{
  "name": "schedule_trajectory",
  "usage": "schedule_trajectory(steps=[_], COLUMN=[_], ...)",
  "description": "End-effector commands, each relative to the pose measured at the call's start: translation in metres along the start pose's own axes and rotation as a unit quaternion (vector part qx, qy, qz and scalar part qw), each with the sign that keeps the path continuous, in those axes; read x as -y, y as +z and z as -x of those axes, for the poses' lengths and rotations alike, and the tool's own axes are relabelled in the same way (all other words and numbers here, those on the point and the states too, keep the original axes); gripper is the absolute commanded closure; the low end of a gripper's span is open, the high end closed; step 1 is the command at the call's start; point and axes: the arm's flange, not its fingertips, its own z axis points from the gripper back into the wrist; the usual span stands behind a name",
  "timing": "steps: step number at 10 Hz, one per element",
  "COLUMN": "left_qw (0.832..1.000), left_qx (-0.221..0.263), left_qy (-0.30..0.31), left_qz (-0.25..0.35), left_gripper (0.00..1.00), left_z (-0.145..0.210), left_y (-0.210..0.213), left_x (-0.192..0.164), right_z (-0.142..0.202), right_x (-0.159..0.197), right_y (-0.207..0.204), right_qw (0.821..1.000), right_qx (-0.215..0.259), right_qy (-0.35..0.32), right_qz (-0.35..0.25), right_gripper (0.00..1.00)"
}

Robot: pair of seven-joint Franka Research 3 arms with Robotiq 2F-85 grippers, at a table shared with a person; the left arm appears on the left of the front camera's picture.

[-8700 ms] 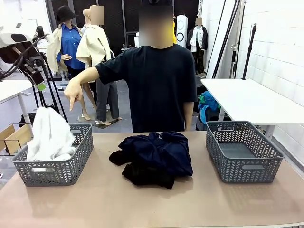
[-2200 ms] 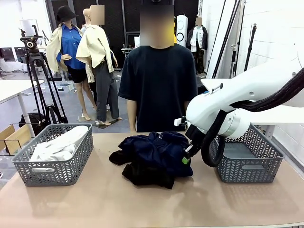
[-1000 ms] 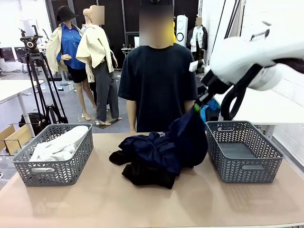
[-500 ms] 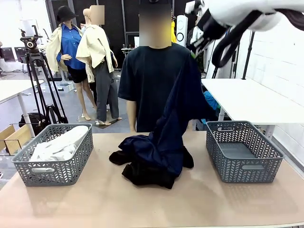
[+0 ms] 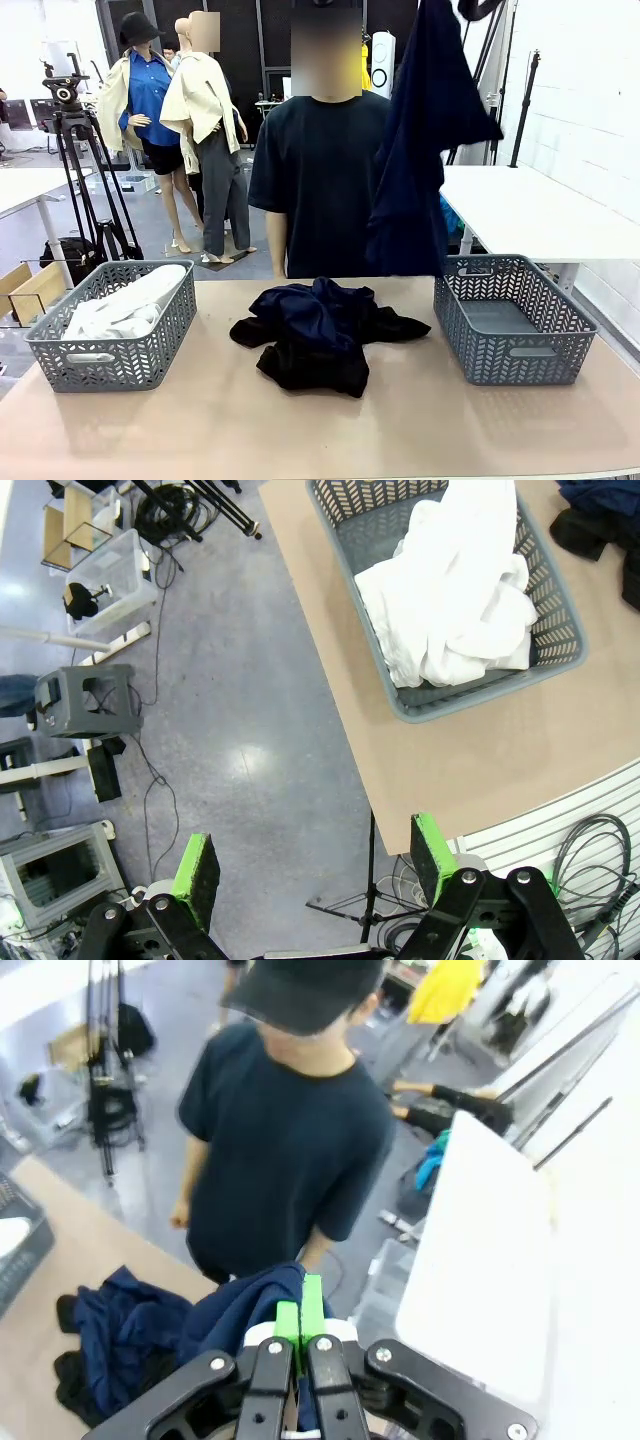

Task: Sort the tops and bottoms.
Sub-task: Lift clothes from the center of the table with your right hand.

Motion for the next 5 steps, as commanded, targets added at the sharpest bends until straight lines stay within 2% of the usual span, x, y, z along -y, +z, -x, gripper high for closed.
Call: schedule_trajectory(steps=[1, 3, 5], left_qw=[1.0, 1.0, 1.0], left_qx=[-0.002, -0.002, -0.002], left_qy=[-0.003, -0.003, -0.003], left_qz=[-0.003, -0.003, -0.003], left_gripper=[0.0, 0.0, 0.0], left_z=[0.001, 0.001, 0.001], left_y=[0.001, 0.001, 0.001], left_x=[-0.002, -0.002, -0.002], right_z=[-0.055, -0.071, -0.074], right_x=[-0.006, 0.001, 0.009], right_y=[0.008, 0.041, 0.053], right_qw=[0.998, 0.995, 0.995], right_qx=[-0.012, 0.001, 0.006], right_qy=[-0.002, -0.005, -0.018], right_qz=[0.054, 0.101, 0.099], right_gripper=[1.0, 1.0, 1.0])
